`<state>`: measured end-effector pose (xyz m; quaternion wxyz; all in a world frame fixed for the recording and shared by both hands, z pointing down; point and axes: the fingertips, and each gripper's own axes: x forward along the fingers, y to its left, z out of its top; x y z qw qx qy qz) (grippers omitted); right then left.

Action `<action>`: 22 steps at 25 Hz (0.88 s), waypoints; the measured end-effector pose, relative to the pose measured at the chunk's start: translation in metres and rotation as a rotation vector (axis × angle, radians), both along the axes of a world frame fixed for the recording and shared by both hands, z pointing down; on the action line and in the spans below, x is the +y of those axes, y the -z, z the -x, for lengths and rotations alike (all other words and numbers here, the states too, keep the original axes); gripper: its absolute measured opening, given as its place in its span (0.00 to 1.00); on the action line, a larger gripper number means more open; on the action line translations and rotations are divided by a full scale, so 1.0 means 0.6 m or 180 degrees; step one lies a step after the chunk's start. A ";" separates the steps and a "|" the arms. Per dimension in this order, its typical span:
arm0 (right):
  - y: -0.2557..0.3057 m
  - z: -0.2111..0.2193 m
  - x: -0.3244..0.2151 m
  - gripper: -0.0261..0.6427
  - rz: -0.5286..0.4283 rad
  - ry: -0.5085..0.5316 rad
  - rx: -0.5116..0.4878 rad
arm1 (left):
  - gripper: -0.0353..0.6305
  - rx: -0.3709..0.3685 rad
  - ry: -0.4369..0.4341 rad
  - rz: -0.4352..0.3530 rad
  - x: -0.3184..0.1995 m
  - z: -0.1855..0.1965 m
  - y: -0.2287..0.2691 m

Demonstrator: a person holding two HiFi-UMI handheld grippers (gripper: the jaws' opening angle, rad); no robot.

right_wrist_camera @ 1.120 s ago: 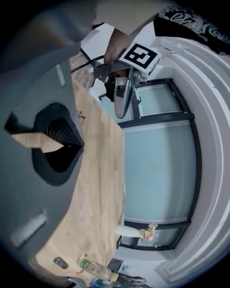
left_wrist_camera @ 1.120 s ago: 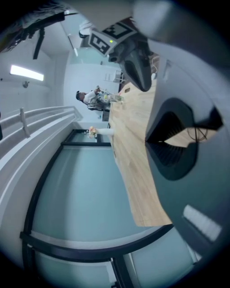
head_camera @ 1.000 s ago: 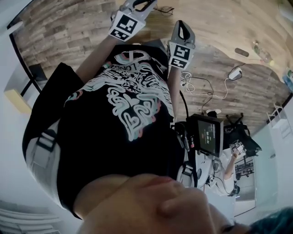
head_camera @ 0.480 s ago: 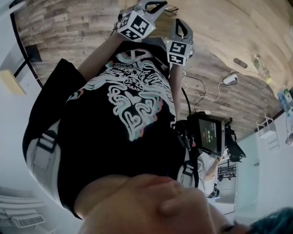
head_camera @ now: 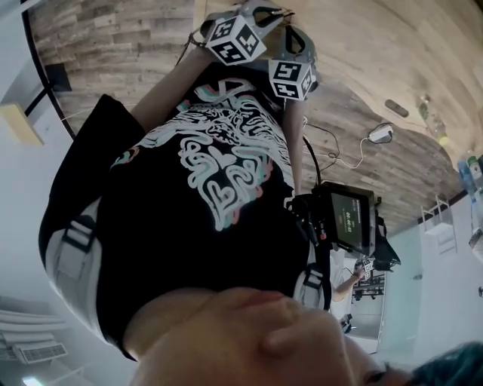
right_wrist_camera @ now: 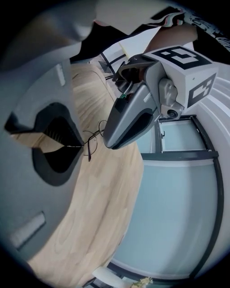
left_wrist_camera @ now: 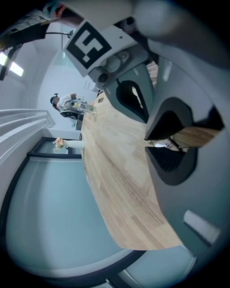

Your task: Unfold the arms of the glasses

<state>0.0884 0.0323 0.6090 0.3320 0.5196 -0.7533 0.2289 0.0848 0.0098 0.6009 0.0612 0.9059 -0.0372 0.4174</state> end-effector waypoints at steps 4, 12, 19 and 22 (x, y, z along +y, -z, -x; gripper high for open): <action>-0.006 0.013 0.004 0.05 0.0068 0.0026 -0.0071 | 0.07 -0.0231 -0.0136 0.0038 0.016 0.012 -0.015; -0.006 0.046 0.005 0.12 0.0101 0.0161 -0.0113 | 0.07 -0.0495 -0.0390 0.0032 0.029 0.005 -0.019; -0.002 0.062 0.009 0.11 0.0048 0.0308 -0.0109 | 0.08 -0.0685 -0.0559 0.0093 0.042 0.003 -0.031; -0.002 0.065 0.011 0.11 0.0029 0.0351 -0.0100 | 0.08 -0.0749 -0.0563 0.0088 0.044 0.001 -0.037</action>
